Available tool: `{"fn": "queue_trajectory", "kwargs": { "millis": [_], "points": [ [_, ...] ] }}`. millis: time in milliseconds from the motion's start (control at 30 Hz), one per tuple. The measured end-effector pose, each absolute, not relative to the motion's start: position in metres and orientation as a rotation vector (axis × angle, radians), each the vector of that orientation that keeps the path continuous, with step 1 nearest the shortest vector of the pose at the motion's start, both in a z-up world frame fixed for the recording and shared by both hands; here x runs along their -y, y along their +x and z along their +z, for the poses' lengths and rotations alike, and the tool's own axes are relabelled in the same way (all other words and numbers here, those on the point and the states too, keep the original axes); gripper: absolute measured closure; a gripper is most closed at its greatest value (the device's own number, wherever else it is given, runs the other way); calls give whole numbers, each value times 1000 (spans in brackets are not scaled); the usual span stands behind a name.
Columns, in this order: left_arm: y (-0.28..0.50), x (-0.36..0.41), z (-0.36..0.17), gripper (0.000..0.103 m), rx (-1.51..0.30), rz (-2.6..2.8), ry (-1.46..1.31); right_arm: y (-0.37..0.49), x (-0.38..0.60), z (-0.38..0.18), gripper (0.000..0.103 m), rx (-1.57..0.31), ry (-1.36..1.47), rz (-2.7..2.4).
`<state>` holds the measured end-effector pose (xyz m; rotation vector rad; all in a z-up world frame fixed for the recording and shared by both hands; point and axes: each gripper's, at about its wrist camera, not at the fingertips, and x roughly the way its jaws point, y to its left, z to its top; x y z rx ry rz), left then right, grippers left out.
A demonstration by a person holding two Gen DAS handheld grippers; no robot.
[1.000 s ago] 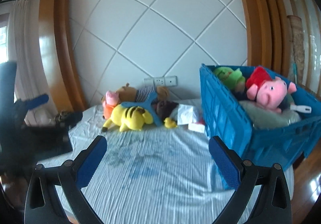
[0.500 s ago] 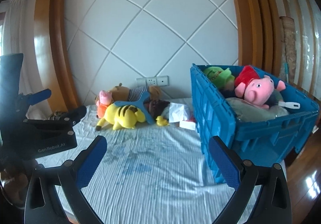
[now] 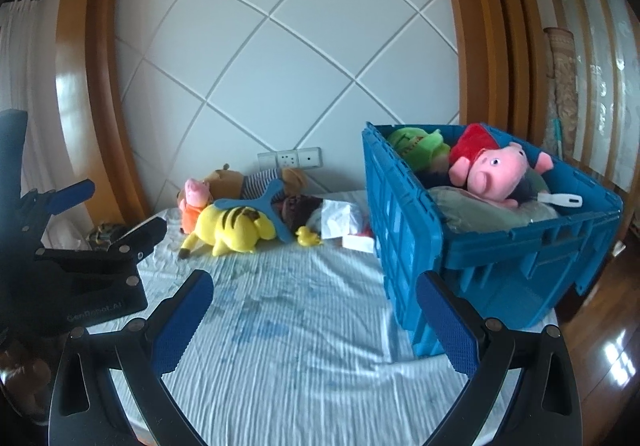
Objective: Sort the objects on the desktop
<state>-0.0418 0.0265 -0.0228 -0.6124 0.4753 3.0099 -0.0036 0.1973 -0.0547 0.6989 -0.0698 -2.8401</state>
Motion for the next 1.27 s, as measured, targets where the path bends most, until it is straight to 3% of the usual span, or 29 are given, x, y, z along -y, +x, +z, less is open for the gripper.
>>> {"fn": "queue_trajectory", "kwargs": {
  "millis": [433,967,1267],
  "points": [
    [-42,-21,-21,0,-464,3012,-599,-5,-192,-54,0,67,693,-2840],
    [-43,1,-14,0,-94,2922,-712,-4,-187,-48,0,50,655,-2833],
    [-36,-3,-15,0,-114,2874,-620,-4,-184,-48,0,45,659,-2824]
  ]
}}
